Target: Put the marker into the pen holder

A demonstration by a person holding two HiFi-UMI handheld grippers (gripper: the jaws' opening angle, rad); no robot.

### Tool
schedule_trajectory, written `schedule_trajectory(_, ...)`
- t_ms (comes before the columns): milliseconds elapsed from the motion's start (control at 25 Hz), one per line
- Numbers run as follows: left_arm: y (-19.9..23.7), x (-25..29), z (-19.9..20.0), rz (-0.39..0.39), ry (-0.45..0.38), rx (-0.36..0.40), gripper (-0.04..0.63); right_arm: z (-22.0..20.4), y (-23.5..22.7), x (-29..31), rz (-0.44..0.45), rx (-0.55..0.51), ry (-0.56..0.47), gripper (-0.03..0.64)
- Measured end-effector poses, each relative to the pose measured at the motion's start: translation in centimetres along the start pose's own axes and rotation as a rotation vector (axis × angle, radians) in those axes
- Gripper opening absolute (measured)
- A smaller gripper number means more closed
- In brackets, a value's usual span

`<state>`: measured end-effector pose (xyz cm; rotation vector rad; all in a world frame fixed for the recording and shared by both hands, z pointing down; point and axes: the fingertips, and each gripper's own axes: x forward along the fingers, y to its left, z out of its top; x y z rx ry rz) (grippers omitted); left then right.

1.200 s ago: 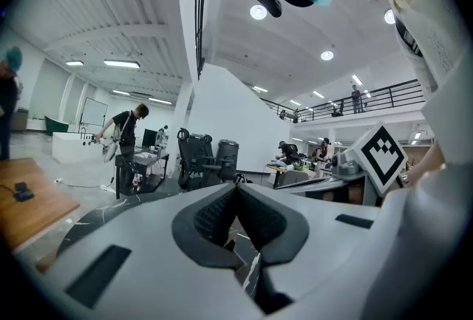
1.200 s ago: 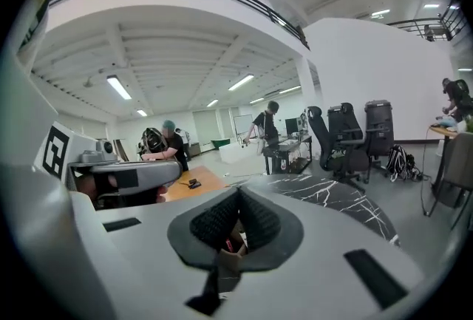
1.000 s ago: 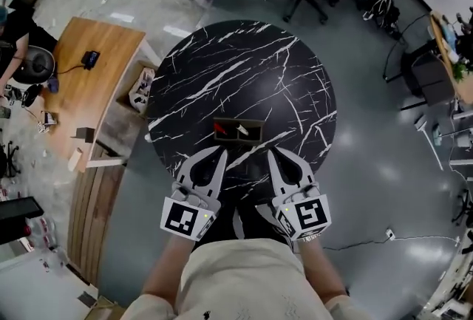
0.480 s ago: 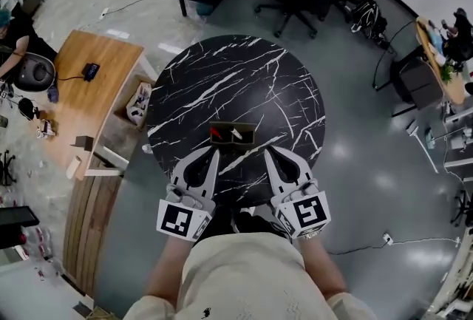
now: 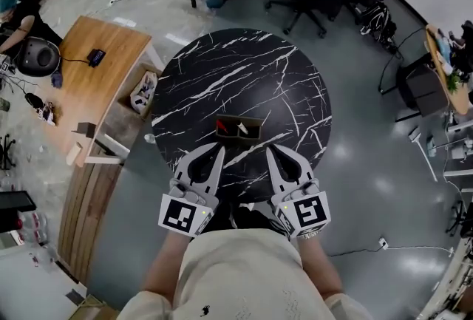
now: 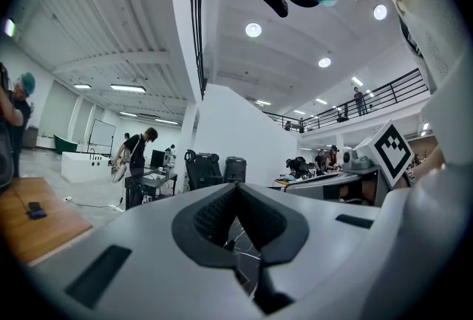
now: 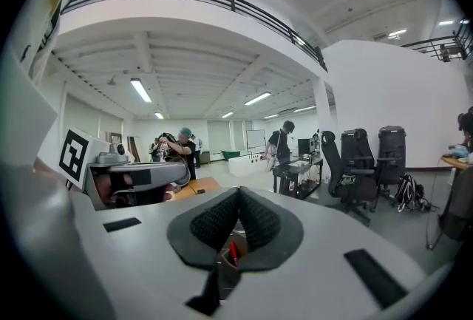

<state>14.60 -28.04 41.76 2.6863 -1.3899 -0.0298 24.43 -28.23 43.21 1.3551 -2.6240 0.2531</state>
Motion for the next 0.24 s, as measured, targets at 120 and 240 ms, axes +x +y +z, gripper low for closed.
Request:
schedule_trajectory(120, 0.22, -0.11, -0.26, 0.006, 0.009, -0.002, 0.009, -0.03, 0.15, 0.25, 0.013, -0.009, 0.003, 0.017)
schedule_trajectory(240, 0.54, -0.31, -0.17, 0.017, 0.011, -0.005, 0.009, -0.02, 0.28, 0.42, 0.023, -0.018, 0.006, 0.017)
